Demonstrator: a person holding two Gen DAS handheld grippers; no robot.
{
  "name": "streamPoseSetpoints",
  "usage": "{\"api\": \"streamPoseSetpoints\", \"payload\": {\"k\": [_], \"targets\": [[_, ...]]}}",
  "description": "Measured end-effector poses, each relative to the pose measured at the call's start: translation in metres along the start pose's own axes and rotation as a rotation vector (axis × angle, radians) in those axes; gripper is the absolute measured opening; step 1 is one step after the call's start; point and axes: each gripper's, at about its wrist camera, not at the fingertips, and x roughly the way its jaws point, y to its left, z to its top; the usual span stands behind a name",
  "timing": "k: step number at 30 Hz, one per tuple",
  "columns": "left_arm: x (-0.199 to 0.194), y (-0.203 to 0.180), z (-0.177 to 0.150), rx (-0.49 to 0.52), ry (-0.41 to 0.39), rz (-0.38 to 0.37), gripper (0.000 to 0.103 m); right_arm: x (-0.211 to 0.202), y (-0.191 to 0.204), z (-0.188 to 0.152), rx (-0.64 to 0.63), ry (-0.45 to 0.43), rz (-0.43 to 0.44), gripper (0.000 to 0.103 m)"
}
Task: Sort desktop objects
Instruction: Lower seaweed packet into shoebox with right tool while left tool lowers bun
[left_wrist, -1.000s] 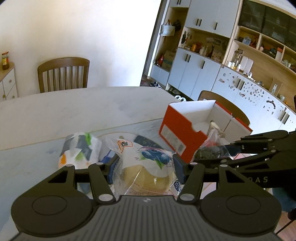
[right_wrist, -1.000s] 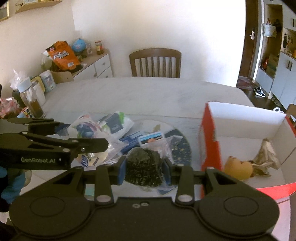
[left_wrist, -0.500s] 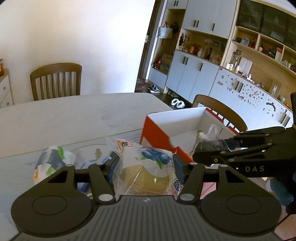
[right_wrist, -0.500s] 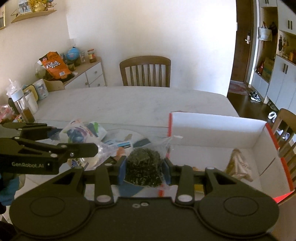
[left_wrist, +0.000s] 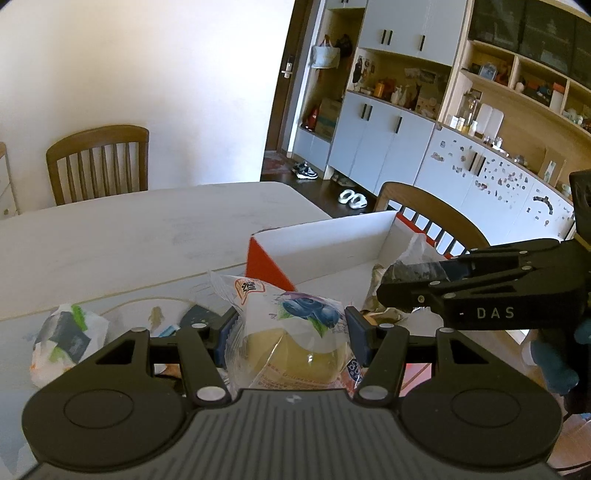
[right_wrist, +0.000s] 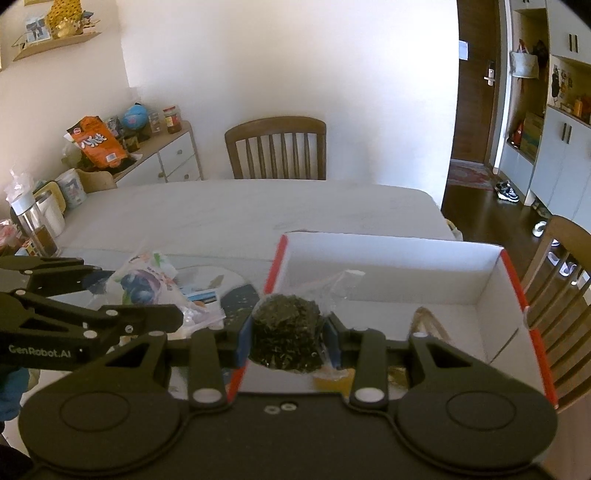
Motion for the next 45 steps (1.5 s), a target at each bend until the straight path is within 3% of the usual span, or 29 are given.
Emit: {"api": "streamPoseSetpoints", "payload": {"k": [16,25,36,45], "targets": [[0.07,-0.054,0.013,0.103,0.1,-0.072,0.059,0.011,-0.068,-0.007,0.043,0.043,-0.09,0.04],[0.112,-0.068,0.026,0.159,0.127,-0.044,0.059,0.02,-0.097,-0.012,0.05,0.063,-0.118,0.04],[0.171,-0.063,0.041,0.164,0.223,-0.014,0.059,0.035,-0.103,-0.029,0.036,0.173,-0.08,0.04],[0.211,-0.061,0.04,0.198,0.349,0.009,0.059,0.059,-0.103,-0.032,0.048,0.292,-0.046,0.04]]}}
